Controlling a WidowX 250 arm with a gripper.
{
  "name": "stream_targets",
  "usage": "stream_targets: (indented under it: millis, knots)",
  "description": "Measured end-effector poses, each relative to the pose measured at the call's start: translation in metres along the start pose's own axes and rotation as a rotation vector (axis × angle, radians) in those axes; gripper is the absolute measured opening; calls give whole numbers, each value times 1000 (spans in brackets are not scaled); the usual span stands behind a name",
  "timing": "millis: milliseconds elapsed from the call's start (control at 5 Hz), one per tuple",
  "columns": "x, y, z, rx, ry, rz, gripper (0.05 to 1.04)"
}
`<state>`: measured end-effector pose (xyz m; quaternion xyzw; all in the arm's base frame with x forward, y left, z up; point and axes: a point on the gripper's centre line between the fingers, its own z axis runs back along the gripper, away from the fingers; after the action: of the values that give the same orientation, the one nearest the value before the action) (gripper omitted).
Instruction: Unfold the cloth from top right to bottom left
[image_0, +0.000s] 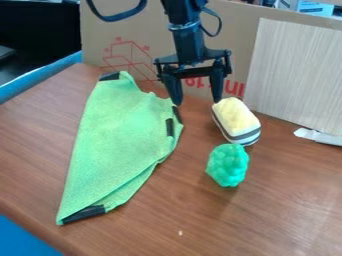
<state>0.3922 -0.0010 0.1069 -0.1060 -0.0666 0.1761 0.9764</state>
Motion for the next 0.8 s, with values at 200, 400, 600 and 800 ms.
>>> stream_targets:
  millis: [200,400,600,800]
  knots:
    - [-3,4,-13,10,33,8,999]
    - [-12,14,-21,44,30,-9,999]
    - [-15,27,-18,57,15,-23,999]
    - [-15,39,-25,69,-22,-41,999]
